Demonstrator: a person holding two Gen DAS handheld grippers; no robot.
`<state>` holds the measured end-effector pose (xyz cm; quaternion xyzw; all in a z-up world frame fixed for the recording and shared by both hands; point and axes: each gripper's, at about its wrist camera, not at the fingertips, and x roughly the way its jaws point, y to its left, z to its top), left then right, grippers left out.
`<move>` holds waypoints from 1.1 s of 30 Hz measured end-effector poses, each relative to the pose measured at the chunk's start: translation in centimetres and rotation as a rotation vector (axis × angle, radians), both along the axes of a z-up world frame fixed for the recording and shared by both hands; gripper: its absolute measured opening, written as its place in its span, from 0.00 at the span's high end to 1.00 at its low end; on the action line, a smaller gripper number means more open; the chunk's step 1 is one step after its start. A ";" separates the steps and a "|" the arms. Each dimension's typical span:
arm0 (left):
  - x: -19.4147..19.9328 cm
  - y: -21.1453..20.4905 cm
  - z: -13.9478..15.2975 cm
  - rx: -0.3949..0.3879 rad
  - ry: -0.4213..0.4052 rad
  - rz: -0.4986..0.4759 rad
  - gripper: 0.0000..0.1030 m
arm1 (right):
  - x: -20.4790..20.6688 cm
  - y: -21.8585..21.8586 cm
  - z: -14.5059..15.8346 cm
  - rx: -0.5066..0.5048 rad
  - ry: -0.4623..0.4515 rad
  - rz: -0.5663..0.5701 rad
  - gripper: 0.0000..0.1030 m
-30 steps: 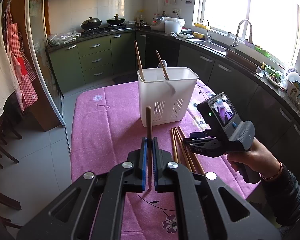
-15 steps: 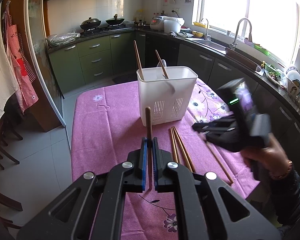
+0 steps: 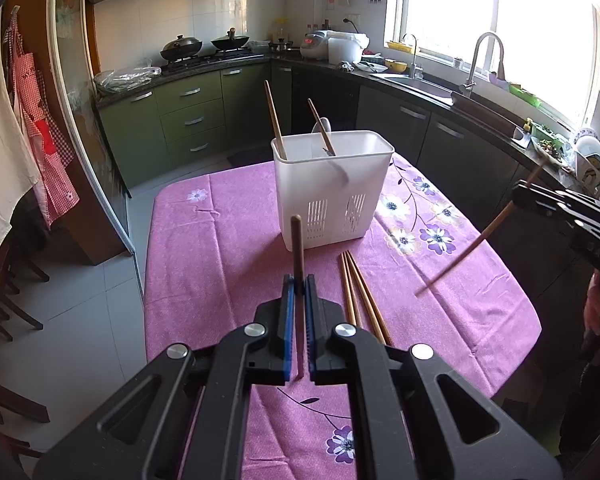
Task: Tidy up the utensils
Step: 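Carry the left tool's chopstick over the caddy and open to drop it while the right tool lifts its chopstick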
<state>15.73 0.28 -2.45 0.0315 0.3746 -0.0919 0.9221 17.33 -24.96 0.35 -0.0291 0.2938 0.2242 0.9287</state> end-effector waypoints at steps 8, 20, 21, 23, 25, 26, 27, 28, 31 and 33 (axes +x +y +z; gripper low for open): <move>0.0 -0.2 0.2 0.000 0.001 -0.002 0.95 | -0.4 -0.2 -0.6 -0.003 0.017 -0.004 0.94; 1.5 -2.1 6.5 -0.031 -0.085 -0.067 0.95 | 0.0 0.0 -1.3 0.015 0.022 0.007 0.94; 1.7 -2.3 7.4 -0.031 -0.104 -0.070 0.95 | 0.1 -0.1 -1.3 0.016 0.021 0.008 0.94; 2.2 -2.8 9.4 -0.023 -0.144 -0.074 0.95 | 0.0 -0.3 -1.2 0.021 0.020 0.012 0.94; 2.9 -3.3 11.6 -0.022 -0.189 -0.070 0.95 | 0.0 -0.5 -1.2 0.026 0.020 0.017 0.94; 3.5 -3.6 12.8 -0.024 -0.212 -0.066 0.95 | 0.0 -0.6 -1.2 0.029 0.020 0.017 0.94; 4.0 -3.8 13.6 -0.026 -0.229 -0.064 0.95 | 0.0 -0.8 -1.2 0.033 0.020 0.019 0.94; 4.3 -4.0 14.2 -0.030 -0.242 -0.062 0.95 | 0.0 -0.9 -1.2 0.036 0.020 0.019 0.94; 6.3 -4.7 16.1 -0.034 -0.285 -0.055 0.95 | 0.1 -1.2 -1.3 0.047 0.020 0.025 0.94; 7.6 -4.9 16.6 -0.034 -0.303 -0.037 0.95 | 0.2 -1.4 -1.3 0.053 0.020 0.030 0.94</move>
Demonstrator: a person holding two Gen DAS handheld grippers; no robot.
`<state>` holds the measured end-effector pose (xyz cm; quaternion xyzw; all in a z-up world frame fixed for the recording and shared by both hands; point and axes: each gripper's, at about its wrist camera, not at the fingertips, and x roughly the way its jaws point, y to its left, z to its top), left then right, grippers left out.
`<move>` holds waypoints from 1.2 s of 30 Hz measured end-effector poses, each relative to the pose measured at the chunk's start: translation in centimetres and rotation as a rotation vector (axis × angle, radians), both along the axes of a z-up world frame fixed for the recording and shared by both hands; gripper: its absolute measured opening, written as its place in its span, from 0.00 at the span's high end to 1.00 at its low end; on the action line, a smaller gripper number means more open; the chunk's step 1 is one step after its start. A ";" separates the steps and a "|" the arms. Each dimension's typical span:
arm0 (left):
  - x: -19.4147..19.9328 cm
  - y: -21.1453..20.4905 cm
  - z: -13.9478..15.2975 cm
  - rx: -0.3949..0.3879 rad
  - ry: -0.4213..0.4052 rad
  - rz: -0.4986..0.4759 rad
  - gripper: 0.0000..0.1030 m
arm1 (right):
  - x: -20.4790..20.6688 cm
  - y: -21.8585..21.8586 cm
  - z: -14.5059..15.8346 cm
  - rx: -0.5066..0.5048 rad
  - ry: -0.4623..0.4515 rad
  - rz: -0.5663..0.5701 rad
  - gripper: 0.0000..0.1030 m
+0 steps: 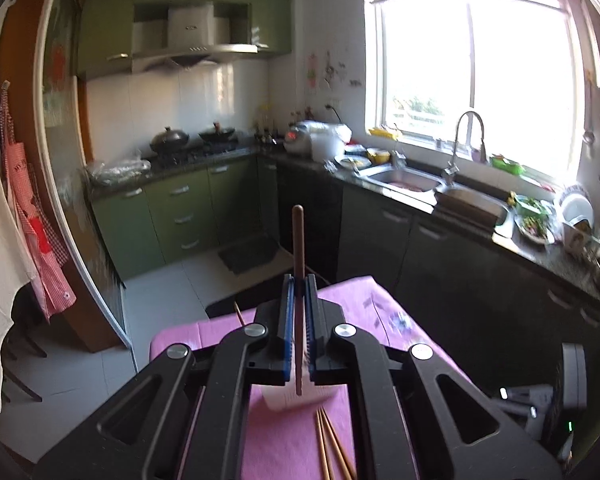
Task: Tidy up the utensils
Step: 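Carry the left tool's chopstick over the caddy and open to drop it while the right tool lifts its chopstick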
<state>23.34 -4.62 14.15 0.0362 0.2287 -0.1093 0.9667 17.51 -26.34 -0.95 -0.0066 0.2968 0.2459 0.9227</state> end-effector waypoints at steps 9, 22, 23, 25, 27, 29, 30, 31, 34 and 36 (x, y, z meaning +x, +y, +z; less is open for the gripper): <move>6.7 0.4 -2.9 0.008 0.034 0.078 0.95 | 0.0 -0.6 -0.2 0.009 0.008 0.010 0.94; 6.5 2.2 -8.3 0.013 0.094 0.100 0.53 | 1.1 -0.5 0.8 0.023 0.014 0.023 0.94; 5.5 2.5 -8.1 0.012 0.078 0.095 0.49 | 1.2 -0.5 1.4 0.028 0.003 0.026 0.94; 3.5 2.9 -7.8 0.002 0.048 0.091 0.38 | 1.5 -0.3 2.9 0.039 -0.023 0.033 0.94; 1.3 3.5 -7.6 -0.008 0.025 0.086 0.31 | 2.0 -0.2 5.2 0.061 -0.066 0.041 0.94; -0.9 4.0 -7.7 -0.014 0.007 0.077 0.28 | 2.8 0.0 7.7 0.086 -0.109 0.043 0.94; -1.7 4.1 -7.8 -0.010 0.004 0.074 0.27 | 3.3 0.1 8.8 0.100 -0.128 0.043 0.94; -2.6 4.3 -7.9 -0.006 0.003 0.070 0.25 | 4.0 0.3 10.2 0.118 -0.149 0.044 0.94; -4.6 4.6 -8.7 0.002 0.004 0.060 0.22 | 5.8 1.0 12.8 0.160 -0.186 0.037 0.94; -5.7 4.7 -9.3 0.016 0.008 0.058 0.22 | 7.6 1.8 14.4 0.167 -0.214 0.006 0.94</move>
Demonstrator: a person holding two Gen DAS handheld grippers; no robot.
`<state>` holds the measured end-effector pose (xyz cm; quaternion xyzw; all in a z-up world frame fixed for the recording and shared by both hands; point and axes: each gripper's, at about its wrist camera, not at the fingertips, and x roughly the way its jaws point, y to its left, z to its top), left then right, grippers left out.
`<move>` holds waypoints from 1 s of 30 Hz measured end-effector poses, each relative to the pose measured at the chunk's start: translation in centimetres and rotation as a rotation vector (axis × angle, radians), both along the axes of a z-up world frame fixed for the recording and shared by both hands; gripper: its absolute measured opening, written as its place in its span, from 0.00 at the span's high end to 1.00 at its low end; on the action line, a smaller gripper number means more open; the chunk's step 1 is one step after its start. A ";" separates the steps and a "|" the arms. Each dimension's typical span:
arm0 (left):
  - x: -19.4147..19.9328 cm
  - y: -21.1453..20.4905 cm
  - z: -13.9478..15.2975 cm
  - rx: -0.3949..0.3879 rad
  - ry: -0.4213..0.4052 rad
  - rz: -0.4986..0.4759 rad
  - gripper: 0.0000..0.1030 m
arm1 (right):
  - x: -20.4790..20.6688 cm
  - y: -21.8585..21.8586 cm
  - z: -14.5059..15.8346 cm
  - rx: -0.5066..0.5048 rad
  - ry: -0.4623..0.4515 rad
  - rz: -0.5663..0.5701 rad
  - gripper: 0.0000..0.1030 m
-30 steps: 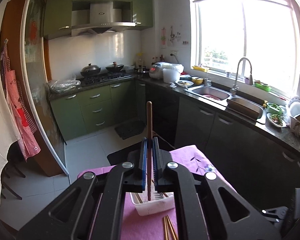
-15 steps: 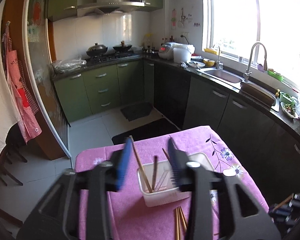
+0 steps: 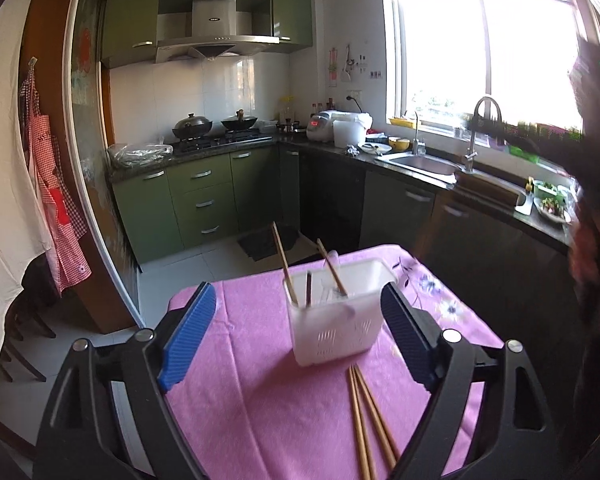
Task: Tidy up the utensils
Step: 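Carry the left tool's chopstick over the caddy and open to drop it while the right tool lifts its chopstick, then lower the right tool's chopstick into the caddy and open the right tool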
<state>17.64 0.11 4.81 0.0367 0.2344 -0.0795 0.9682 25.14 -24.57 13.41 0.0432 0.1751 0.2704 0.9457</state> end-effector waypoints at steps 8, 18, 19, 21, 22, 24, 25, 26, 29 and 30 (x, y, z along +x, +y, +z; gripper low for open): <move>-1.3 1.0 -2.5 0.000 0.061 -0.011 0.22 | 6.6 3.7 -1.8 -0.071 0.062 -0.079 0.94; -1.4 1.4 -3.5 -0.021 0.103 0.000 0.22 | 9.9 6.2 -7.6 -0.155 0.184 -0.062 0.93; -1.5 1.2 -3.6 -0.021 0.105 -0.002 0.22 | 9.3 6.2 -7.2 -0.153 0.171 -0.060 0.93; -1.4 1.0 -3.8 -0.025 0.114 -0.010 0.22 | 8.1 5.8 -6.5 -0.151 0.145 -0.056 0.93; -1.3 0.8 -3.9 -0.027 0.118 -0.013 0.22 | 7.1 5.6 -6.1 -0.150 0.129 -0.052 0.90; -1.1 0.4 -4.4 -0.036 0.131 -0.021 0.22 | 4.7 4.9 -5.7 -0.151 0.099 -0.043 0.84; -0.9 0.3 -4.8 -0.041 0.141 -0.026 0.22 | 3.7 4.6 -5.7 -0.154 0.088 -0.039 0.84; -0.7 0.0 -5.3 -0.046 0.152 -0.031 0.22 | 2.3 4.3 -6.1 -0.159 0.079 -0.036 0.84; -0.1 -1.1 -7.3 -0.052 0.204 -0.047 0.22 | -1.5 3.1 -8.1 -0.178 0.069 -0.046 0.76; 0.3 -1.6 -8.1 -0.050 0.227 -0.052 0.22 | -2.6 2.6 -9.1 -0.186 0.073 -0.058 0.72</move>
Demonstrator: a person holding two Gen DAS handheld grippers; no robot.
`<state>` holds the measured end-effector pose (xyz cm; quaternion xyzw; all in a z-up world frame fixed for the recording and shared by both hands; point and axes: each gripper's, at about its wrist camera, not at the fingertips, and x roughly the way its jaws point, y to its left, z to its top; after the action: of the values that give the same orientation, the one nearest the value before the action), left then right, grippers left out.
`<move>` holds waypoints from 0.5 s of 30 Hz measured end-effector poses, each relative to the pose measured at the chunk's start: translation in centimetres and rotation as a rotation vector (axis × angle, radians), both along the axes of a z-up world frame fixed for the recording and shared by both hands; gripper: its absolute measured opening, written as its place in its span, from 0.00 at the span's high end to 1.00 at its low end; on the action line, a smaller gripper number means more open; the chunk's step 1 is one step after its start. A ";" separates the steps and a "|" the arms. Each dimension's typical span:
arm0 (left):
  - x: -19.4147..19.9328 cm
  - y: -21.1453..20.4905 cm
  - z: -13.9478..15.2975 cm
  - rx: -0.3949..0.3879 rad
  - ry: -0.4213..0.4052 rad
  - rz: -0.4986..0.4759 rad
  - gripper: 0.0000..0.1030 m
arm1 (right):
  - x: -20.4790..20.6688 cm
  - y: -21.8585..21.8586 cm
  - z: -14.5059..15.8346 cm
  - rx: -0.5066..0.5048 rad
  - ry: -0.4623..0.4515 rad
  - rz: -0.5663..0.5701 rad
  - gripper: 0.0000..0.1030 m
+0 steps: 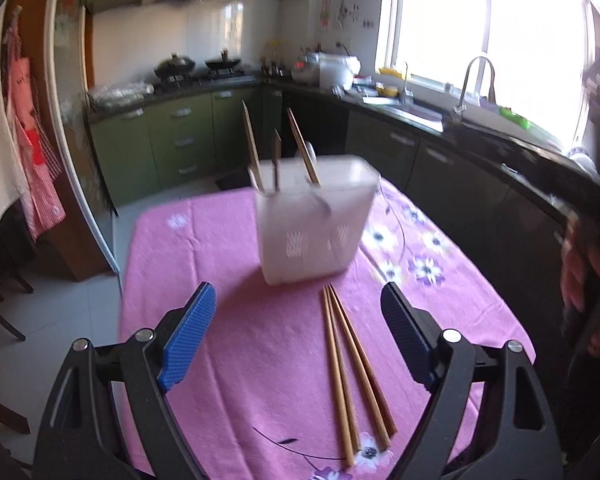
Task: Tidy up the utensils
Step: 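Lower the right tool's chopstick into the caddy and open the right tool, then move the left tool to the remaining chopsticks and grasp one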
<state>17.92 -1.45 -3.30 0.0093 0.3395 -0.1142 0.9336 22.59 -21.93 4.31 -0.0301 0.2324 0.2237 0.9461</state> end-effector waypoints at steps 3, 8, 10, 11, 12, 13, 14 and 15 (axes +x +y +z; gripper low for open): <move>0.9 -1.4 -2.5 0.010 0.056 -0.016 0.23 | -2.9 -1.4 -3.1 -0.019 0.021 -0.040 0.71; 3.3 -3.5 -6.4 0.035 0.176 -0.041 0.44 | -5.4 -4.4 -7.5 0.011 0.099 -0.106 0.70; 4.6 -4.0 -8.1 0.037 0.234 -0.041 0.52 | -5.9 -5.4 -8.9 0.029 0.138 -0.118 0.70; 5.2 -4.2 -8.7 0.037 0.255 -0.038 0.54 | -5.9 -5.8 -9.5 0.033 0.154 -0.121 0.70; 5.8 -4.3 -9.4 0.036 0.278 -0.034 0.59 | -6.0 -6.2 -10.1 0.037 0.169 -0.124 0.70; 6.2 -4.4 -9.9 0.033 0.294 -0.033 0.63 | -6.2 -6.8 -10.7 0.042 0.183 -0.128 0.70; 6.5 -4.4 -10.3 0.031 0.308 -0.033 0.64 | -6.2 -7.0 -11.0 0.044 0.191 -0.131 0.70; 6.8 -4.4 -10.7 0.034 0.319 -0.031 0.66 | -6.1 -7.2 -11.2 0.045 0.201 -0.133 0.70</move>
<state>24.74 -5.88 -14.01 0.0121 0.4853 -0.1226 0.8656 16.48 -29.14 -6.90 0.0292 0.3223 0.1674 0.9312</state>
